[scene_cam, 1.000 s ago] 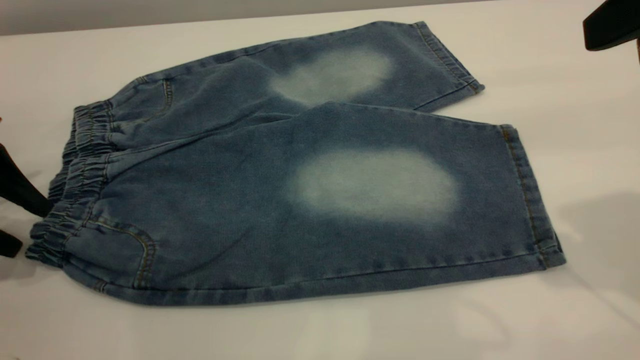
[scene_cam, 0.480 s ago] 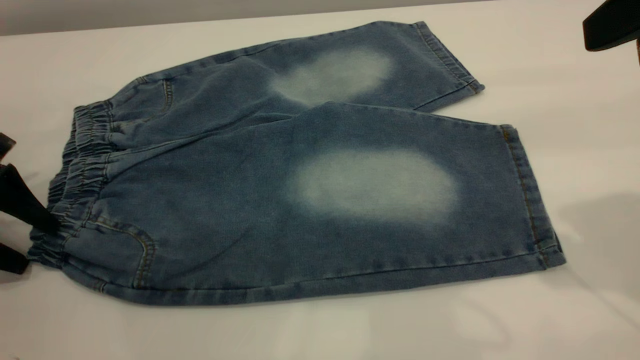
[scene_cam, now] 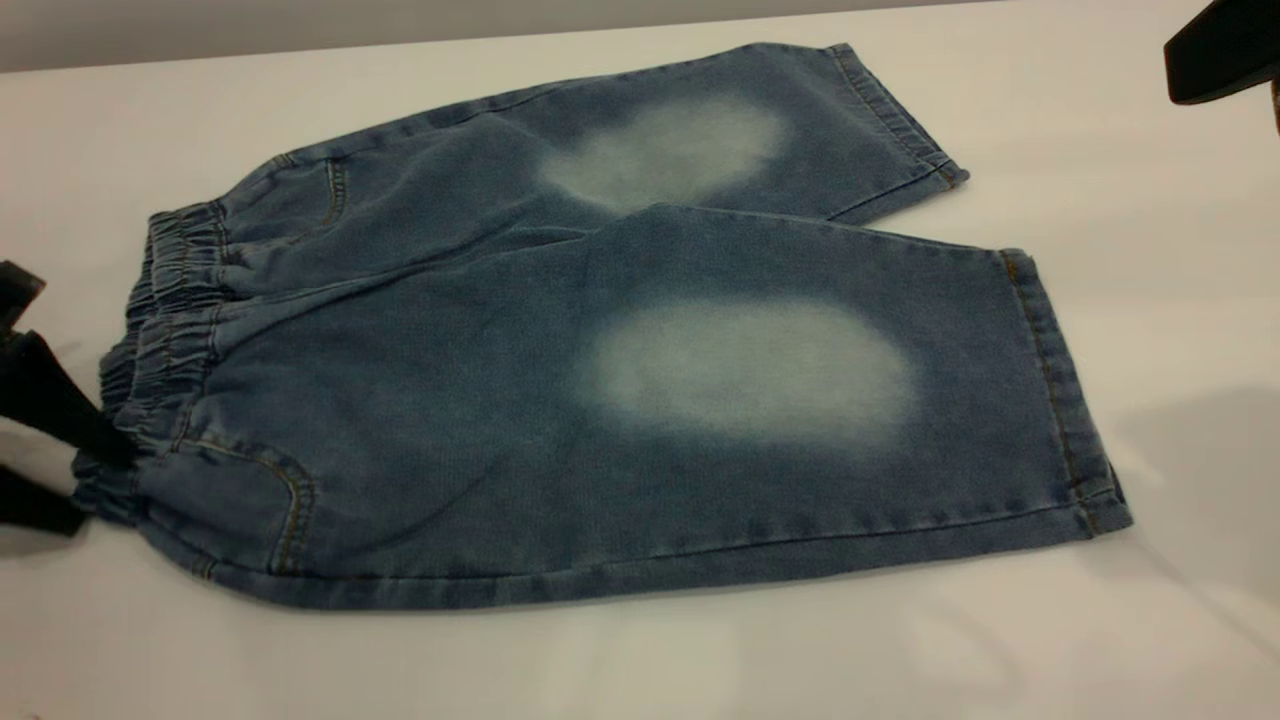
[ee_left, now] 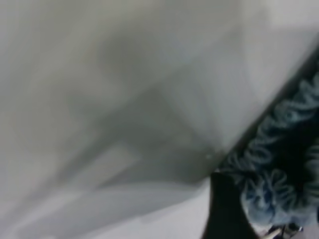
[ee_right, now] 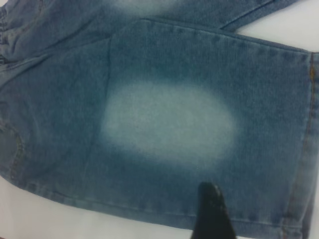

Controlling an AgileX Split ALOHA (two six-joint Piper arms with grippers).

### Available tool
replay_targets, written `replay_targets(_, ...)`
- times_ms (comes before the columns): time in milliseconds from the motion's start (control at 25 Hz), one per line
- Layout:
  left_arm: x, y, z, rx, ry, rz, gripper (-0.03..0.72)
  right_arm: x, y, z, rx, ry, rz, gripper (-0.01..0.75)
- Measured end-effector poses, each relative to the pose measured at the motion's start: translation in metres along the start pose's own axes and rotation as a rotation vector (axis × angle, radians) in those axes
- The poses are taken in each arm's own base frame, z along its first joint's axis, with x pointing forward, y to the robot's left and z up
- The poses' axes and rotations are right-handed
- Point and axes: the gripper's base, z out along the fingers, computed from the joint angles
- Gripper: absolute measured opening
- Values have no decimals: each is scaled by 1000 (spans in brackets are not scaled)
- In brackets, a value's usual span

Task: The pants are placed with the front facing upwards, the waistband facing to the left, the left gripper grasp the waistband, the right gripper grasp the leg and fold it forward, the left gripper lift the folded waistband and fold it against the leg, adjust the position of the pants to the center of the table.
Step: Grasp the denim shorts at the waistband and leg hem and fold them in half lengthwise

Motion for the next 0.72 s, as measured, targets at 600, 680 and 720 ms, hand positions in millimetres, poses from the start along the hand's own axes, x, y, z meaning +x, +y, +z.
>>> replay_targets(600, -11, -15, -26, -27, -230, 71, 104, 7, 0, 9, -32, 100, 117, 399)
replay_targets(680, -5, -27, -38, 9, -241, 92, 104, 11, -4, 17, -25, 153, 165, 399)
replay_targets(720, -2, -32, -42, 26, -239, 103, 104, 13, -6, 21, -24, 185, 180, 399)
